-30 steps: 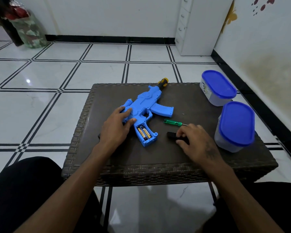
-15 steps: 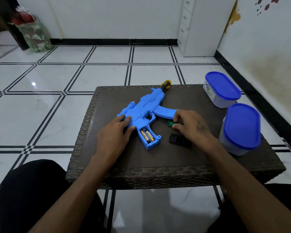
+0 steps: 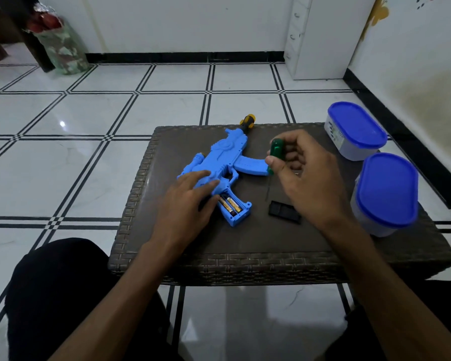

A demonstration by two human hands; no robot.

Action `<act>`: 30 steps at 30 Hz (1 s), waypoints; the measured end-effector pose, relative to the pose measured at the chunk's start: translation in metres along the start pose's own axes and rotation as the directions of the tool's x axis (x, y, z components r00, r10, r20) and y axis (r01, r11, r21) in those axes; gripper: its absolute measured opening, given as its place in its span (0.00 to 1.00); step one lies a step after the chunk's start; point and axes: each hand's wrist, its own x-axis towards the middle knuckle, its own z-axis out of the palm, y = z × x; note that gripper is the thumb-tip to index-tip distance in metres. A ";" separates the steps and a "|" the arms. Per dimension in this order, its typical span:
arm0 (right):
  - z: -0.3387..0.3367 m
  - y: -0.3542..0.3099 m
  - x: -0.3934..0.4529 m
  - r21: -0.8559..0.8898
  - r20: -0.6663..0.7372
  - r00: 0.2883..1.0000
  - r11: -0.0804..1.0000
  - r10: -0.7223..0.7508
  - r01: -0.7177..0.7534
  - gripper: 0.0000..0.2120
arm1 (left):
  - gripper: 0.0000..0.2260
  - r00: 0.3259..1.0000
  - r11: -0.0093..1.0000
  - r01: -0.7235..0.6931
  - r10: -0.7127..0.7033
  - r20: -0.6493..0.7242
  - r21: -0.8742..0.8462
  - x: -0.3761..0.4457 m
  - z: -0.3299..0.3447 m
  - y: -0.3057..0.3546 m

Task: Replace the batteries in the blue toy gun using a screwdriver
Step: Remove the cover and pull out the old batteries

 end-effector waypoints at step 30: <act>0.014 0.021 -0.065 0.383 -0.106 0.982 0.918 0.155 -0.103 0.14 | 0.21 0.979 0.990 -0.125 0.134 0.151 -0.069 0.002 0.004 0.003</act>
